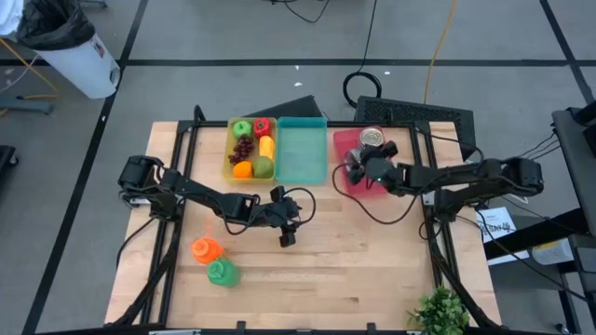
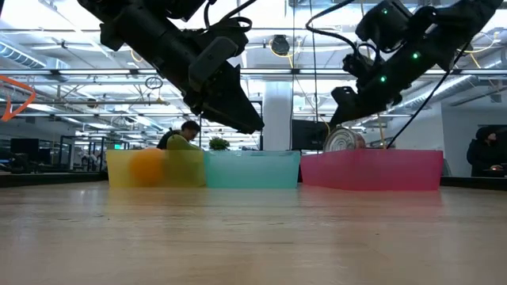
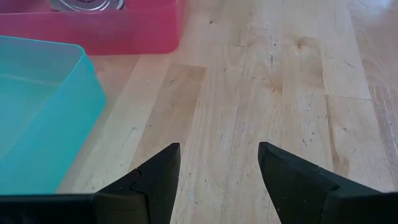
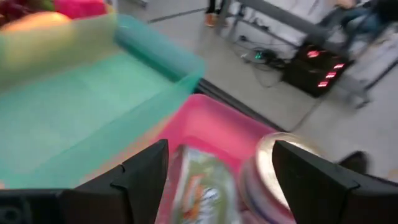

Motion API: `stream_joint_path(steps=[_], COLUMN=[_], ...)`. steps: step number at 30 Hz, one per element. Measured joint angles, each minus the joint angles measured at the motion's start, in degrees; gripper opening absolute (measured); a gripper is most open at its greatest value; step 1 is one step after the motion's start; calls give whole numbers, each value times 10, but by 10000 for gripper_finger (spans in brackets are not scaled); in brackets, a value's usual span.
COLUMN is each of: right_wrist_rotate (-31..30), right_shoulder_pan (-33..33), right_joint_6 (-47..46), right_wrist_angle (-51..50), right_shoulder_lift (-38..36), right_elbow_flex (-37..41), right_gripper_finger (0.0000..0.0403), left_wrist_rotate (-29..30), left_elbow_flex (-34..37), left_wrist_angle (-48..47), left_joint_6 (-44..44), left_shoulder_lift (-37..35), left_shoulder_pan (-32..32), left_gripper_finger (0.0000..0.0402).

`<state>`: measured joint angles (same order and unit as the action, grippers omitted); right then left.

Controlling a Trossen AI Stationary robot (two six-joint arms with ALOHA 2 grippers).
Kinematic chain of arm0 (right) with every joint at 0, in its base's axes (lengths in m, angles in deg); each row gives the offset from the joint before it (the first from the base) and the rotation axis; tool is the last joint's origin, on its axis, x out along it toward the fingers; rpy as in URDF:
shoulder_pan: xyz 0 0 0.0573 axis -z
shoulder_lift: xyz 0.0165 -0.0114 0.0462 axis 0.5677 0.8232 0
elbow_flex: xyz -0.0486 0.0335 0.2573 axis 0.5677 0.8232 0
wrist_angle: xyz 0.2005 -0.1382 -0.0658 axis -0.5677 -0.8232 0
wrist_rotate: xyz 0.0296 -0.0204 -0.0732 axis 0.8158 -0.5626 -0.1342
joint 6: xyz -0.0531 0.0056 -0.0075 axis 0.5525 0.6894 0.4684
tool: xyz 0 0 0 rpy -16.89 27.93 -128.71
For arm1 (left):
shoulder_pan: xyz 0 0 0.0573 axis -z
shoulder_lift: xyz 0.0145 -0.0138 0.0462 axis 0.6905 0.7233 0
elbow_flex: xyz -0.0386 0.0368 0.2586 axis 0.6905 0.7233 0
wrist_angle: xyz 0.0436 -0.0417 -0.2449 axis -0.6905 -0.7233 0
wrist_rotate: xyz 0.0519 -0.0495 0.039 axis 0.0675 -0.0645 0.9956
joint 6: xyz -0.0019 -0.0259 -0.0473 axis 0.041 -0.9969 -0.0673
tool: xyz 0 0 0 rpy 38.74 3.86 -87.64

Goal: Pick & Place Food Item
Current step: Put the green tuna can into the red bin

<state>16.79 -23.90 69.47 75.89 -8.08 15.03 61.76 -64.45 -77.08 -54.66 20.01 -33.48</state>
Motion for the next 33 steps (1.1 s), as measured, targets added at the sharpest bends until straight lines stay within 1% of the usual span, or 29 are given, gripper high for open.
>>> stream_joint_path(steps=[2,5,9,16,20,26,33], right_wrist_rotate=[-28,-47,-57,-58,-79,-88,-90], right_shoulder_pan=[-4,-5,-1,10,12,13,36], right_joint_6=[2,-7,-44,-85,-98,-99,-140], right_wrist_angle=[-22,-55,-102,-140,-172,-207,-293], right_shoulder_lift=[0,0,-1,-1,-8,-36,-71], right_elbow_flex=[-5,-6,-6,-7,-7,-5,-5], right_gripper_finger=[269,269,269,269,269,269,269], left_wrist_rotate=[0,0,0,0,0,0,0], left_elbow_flex=[0,0,0,0,0,0,0], left_wrist_angle=[0,0,-1,-2,-4,-10,-14], left_joint_6=[0,0,-1,-3,-4,-6,-15], left_shoulder_lift=[0,0,0,0,0,0,0], left_shoulder_pan=[0,1,1,1,1,1,1], left_gripper_finger=[228,228,228,228,228,228,228])
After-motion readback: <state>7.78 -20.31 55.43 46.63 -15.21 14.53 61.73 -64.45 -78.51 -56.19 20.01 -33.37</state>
